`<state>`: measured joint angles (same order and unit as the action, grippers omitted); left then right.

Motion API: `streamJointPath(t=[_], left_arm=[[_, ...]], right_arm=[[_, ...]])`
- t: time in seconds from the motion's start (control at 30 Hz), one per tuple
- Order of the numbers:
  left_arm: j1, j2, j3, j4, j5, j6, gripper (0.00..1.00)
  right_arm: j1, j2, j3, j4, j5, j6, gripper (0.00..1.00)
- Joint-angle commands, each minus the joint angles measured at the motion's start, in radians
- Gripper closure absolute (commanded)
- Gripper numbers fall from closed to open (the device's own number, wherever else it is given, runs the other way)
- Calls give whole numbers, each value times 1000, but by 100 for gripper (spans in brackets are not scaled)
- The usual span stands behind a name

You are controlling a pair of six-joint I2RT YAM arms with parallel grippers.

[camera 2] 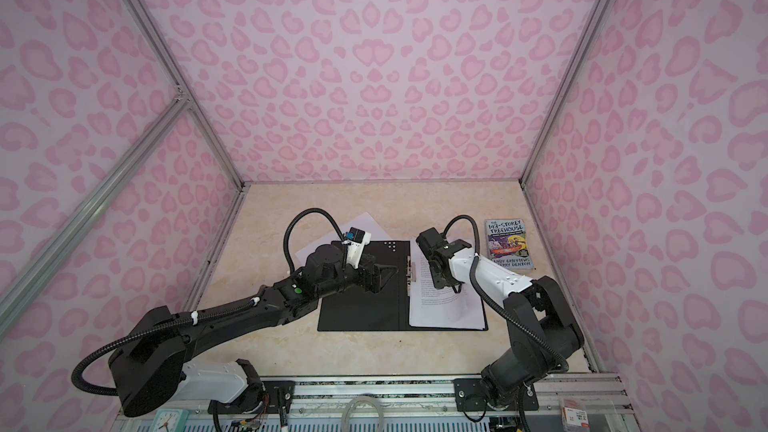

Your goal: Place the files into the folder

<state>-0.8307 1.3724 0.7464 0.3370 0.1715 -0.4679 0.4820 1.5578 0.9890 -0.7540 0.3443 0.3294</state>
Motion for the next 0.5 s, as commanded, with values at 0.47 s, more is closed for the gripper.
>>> streamJointPath(t=[0.47], left_arm=[[2, 8, 16, -6, -42, 8, 3]], right_arm=[[-13, -100, -26, -16, 103, 69, 14]])
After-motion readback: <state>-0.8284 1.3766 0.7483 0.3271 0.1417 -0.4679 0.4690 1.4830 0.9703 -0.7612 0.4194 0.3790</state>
